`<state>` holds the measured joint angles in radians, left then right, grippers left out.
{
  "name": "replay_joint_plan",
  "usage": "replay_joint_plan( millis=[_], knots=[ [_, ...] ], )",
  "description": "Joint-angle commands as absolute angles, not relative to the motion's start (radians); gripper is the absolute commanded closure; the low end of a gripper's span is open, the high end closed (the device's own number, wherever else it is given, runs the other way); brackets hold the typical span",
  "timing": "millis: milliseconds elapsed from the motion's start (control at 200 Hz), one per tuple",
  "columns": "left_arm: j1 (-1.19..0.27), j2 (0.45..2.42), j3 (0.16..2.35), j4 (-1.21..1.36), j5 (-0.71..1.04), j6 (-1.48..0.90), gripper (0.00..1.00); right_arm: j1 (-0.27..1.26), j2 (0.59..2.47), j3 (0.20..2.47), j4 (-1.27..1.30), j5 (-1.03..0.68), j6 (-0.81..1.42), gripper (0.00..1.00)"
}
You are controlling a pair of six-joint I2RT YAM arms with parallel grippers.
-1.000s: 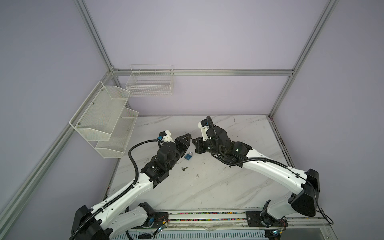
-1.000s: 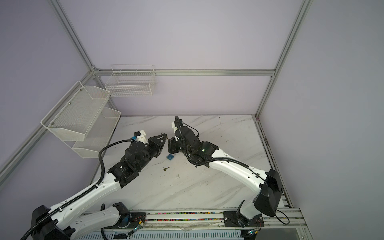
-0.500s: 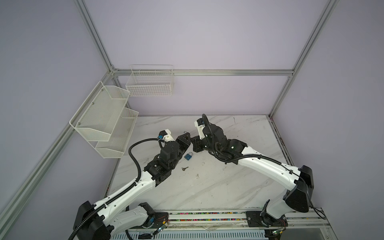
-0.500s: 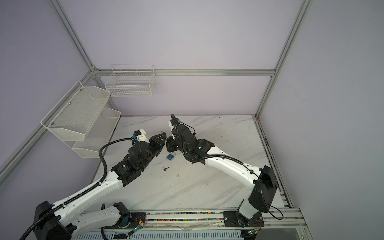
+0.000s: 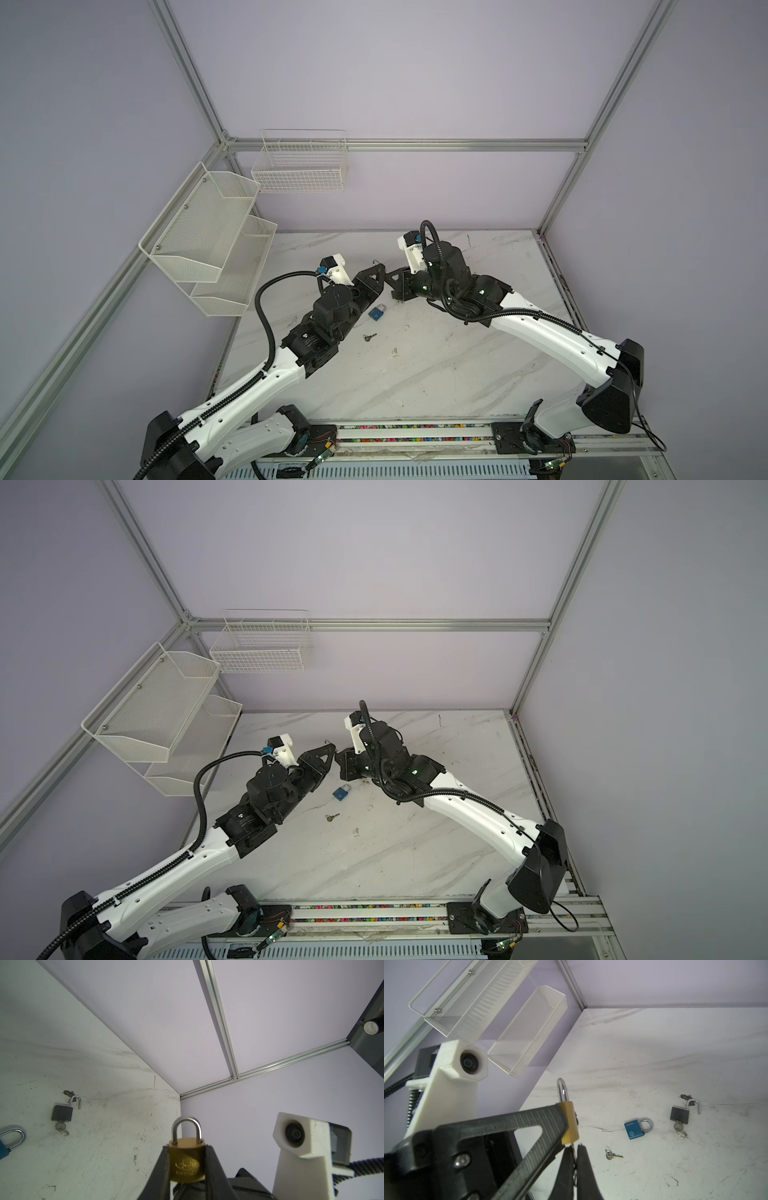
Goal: Unlock with the key
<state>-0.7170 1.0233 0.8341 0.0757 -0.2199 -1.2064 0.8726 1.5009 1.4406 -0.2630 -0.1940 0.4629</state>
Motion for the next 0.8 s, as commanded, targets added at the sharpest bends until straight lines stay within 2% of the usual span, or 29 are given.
replay_joint_plan(
  millis=[0, 145, 290, 340, 415, 535, 585, 655, 795],
  knots=[
    [-0.8, 1.033, 0.809, -0.02, 0.085, -1.148, 0.97, 0.841, 1.454, 1.457, 0.133, -0.361, 0.591, 1.0],
    [-0.768, 1.034, 0.738, 0.108, 0.123, -1.131, 0.97, 0.806, 1.411, 1.38, 0.302, -0.48, 0.819, 1.0],
    [-0.712, 1.046, 0.706, 0.142, 0.157, -1.122, 0.97, 0.79, 1.385, 1.32, 0.396, -0.563, 0.946, 1.0],
    [-0.695, 1.046, 0.696, 0.165, 0.168, -1.128, 0.97, 0.79, 1.379, 1.314, 0.369, -0.547, 0.939, 1.0],
    [-0.681, 1.044, 0.728, 0.144, 0.162, -1.116, 0.97, 0.79, 1.378, 1.341, 0.172, -0.447, 0.792, 1.0],
    [-0.68, 1.03, 0.823, 0.058, 0.083, -1.031, 0.96, 0.79, 1.379, 1.313, 0.037, -0.314, 0.687, 1.0],
    [-0.68, 1.026, 0.859, 0.023, 0.049, -0.992, 0.96, 0.79, 1.349, 1.305, -0.016, -0.271, 0.637, 0.9],
    [-0.678, 1.026, 0.894, -0.015, 0.011, -0.942, 0.95, 0.79, 1.345, 1.3, -0.088, -0.221, 0.571, 0.72],
    [-0.678, 1.018, 0.9, -0.048, -0.043, -0.824, 0.95, 0.79, 1.292, 1.291, -0.248, -0.096, 0.453, 0.52]
  ],
)
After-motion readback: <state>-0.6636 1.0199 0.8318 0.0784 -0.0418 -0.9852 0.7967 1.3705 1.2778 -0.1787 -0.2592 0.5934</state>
